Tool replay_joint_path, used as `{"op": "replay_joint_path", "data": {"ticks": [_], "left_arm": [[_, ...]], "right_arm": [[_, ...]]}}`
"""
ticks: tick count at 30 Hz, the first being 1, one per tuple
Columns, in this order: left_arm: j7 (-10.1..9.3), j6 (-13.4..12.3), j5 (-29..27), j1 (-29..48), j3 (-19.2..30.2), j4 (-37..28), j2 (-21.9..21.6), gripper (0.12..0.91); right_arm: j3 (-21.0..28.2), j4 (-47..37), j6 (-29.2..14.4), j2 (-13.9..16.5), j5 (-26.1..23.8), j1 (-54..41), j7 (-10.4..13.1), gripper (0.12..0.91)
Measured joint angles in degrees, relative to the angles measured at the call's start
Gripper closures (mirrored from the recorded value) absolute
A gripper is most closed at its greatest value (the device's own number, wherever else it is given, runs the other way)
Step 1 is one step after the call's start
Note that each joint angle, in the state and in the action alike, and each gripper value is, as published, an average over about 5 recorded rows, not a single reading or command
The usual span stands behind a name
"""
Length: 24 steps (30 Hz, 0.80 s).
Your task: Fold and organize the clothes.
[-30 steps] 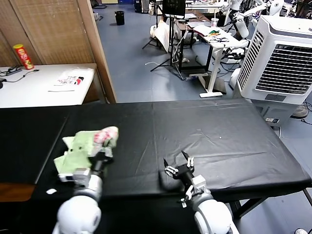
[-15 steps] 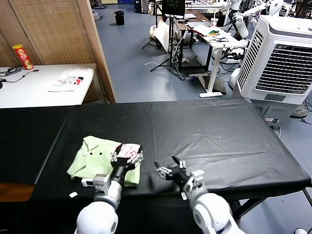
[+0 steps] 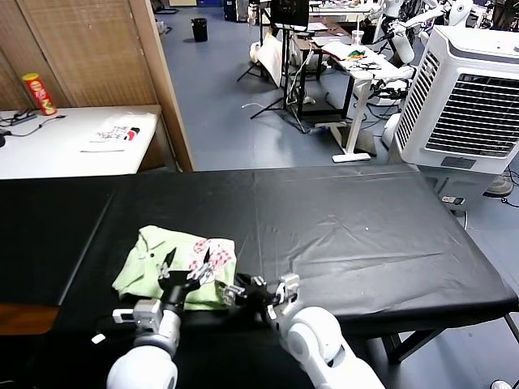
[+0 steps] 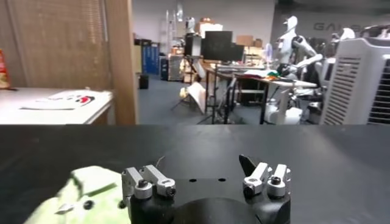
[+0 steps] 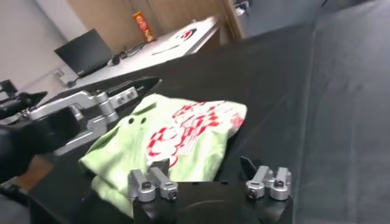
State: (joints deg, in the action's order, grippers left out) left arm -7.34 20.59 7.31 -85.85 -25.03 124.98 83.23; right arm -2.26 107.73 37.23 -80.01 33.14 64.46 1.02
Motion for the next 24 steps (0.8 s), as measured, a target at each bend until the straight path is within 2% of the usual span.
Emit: {"op": "replay_joint_path", "data": {"ticks": [6, 9, 14, 21, 24], "left_arm": [[-0.66, -0.5, 0.1, -0.4, -0.6, -0.2, -0.1, 0.232], [-0.80, -0.7, 0.4, 0.0, -0.7, -0.7, -0.1, 0.232], [-1.04, -0.7, 1.5, 0.7, -1.2, -1.4, -0.7, 0.232], [-2.06, -1.0, 3.8, 1.1, -2.3, -2.4, -2.4, 0.232], [-2.40, -1.2, 4.2, 1.0, -2.3, -2.6, -2.9, 0.232]], "right_arm": [[-1.1, 1.5, -1.7, 1.0, -2.7, 1.5, -1.1, 0.780], [-2.2, 2.8, -2.6, 2.1, -4.8, 2.7, -1.8, 0.877], [-5.0, 5.4, -4.6, 5.0, -8.8, 5.4, -3.7, 0.889], [-10.8, 8.4, -11.1, 11.6, -17.0, 11.7, -10.1, 0.889], [-13.1, 8.4, -14.9, 14.0, -20.9, 14.5, -11.7, 0.889]]}}
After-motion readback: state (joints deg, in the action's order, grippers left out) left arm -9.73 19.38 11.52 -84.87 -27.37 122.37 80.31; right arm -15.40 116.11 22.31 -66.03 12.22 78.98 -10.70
